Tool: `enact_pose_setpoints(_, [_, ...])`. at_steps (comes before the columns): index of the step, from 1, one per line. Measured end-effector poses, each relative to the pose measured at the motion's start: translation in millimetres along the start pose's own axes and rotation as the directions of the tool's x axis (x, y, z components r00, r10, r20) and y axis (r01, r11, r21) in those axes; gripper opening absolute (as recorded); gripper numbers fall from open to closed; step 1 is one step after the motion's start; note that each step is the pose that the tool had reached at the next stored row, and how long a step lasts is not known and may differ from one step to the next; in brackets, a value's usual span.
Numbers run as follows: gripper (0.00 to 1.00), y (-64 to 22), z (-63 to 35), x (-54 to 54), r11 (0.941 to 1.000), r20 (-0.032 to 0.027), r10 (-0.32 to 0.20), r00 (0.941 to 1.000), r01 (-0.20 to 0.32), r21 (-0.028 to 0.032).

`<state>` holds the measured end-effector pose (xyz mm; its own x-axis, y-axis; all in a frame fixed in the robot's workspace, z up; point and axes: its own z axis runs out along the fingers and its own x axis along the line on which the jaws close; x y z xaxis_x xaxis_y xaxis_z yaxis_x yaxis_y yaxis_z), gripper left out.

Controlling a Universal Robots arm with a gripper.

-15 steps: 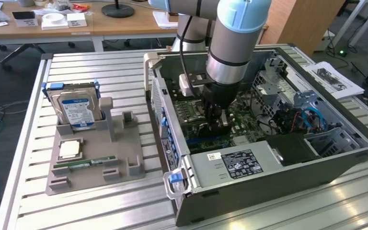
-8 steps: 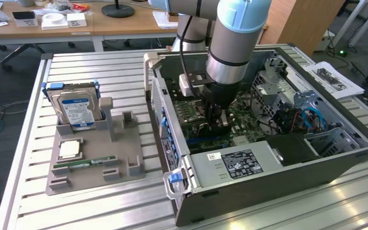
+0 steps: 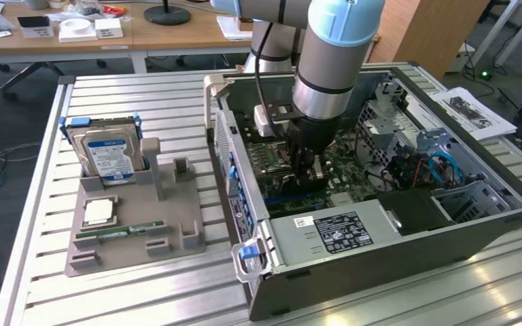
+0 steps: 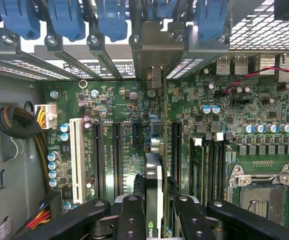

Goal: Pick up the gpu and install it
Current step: 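Insert the gpu into the slot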

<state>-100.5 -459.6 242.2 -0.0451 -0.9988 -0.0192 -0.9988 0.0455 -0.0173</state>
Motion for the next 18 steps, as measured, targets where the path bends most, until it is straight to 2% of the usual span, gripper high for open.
enact_pose_setpoints(18, [0.27,0.0,1.5,0.0,1.0,-0.0002,0.0,1.0,0.0,0.0])
